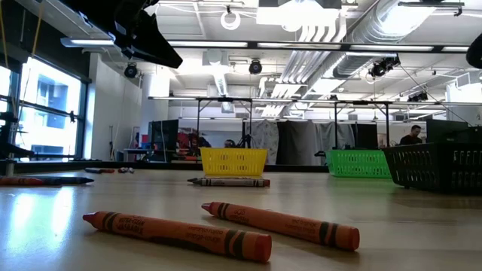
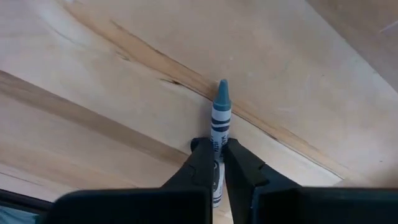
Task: Sort crayons
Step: Put the gray crayon into the green basket
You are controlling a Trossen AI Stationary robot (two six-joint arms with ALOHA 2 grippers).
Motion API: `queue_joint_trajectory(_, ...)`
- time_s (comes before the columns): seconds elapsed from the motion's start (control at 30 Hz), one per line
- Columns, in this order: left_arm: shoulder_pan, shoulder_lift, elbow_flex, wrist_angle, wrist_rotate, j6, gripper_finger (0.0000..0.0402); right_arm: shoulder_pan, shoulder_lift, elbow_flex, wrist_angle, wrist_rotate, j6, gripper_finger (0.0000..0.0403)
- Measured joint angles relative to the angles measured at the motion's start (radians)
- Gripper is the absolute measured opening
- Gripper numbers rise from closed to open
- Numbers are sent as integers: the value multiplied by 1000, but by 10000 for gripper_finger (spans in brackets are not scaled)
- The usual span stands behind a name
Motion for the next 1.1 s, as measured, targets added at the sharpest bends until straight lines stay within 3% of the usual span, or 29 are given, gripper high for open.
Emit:
queue_joint_trajectory(0.43,0,0,0,0,0,-1,101,1,-129,-3,36,131,-38,3)
queue_joint_trajectory(0.8,0,0,0,1,0,-2,101,-39,-358,-1,-27,596,-167,3)
queue_joint_trajectory(1.1,0,0,0,2,0,-2,101,-240,-483,-1,-474,890,-213,3)
